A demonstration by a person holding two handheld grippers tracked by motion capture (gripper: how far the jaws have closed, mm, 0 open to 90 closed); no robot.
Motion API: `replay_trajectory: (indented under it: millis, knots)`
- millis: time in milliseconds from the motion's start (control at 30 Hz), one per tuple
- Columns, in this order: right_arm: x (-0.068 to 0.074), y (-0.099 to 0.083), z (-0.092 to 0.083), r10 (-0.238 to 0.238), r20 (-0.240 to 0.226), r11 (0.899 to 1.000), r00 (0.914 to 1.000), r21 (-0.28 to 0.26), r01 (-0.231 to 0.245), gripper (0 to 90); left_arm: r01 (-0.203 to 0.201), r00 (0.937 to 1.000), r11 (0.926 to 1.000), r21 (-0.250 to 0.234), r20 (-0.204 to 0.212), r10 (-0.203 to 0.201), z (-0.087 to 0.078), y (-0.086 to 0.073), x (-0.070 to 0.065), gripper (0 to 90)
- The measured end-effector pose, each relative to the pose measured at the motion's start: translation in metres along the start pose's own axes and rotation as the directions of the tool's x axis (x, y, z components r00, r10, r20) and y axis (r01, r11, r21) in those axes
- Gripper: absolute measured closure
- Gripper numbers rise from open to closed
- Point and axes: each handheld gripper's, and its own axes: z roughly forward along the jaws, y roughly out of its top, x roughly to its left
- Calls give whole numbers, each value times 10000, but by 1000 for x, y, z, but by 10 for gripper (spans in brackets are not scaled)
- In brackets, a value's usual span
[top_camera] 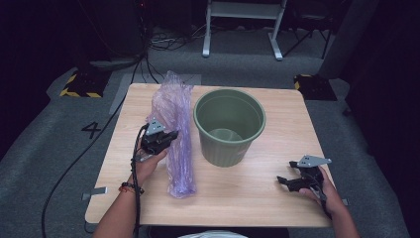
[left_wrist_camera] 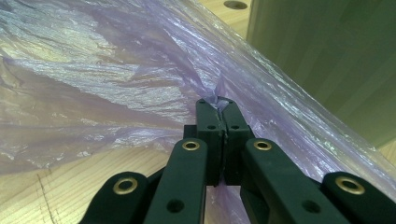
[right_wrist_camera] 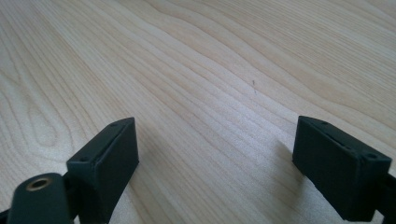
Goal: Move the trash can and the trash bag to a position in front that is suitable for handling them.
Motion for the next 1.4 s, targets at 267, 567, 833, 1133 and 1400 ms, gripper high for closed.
replay_trajectory:
  millis: [267, 567, 833, 1133, 1400]
  knots:
    - [0, 0, 0, -3, -1, 10000, 10000, -1, 3, 140, 53, 10000, 9998, -194, 13, -53, -3, 4, 1, 889]
    - [0, 0, 0, -1, 1, 10000, 10000, 2, 1, 140, 51, 10000, 9991, -428, 37, -50, -8, 8, -1, 889]
    - [0, 0, 0, -2, -2, 10000, 10000, 0, 2, 140, 137, 9999, 9981, -598, 29, -136, -10, 13, 1, 888]
    - [0, 0, 0, 3, -5, 10000, 10000, 3, -3, 139, 191, 9998, 9970, -752, 63, -187, -10, 22, 3, 889]
    - [0, 0, 0, 3, -4, 10000, 10000, 3, -3, 139, 155, 9998, 9959, -888, 141, -143, -5, 32, 6, 888]
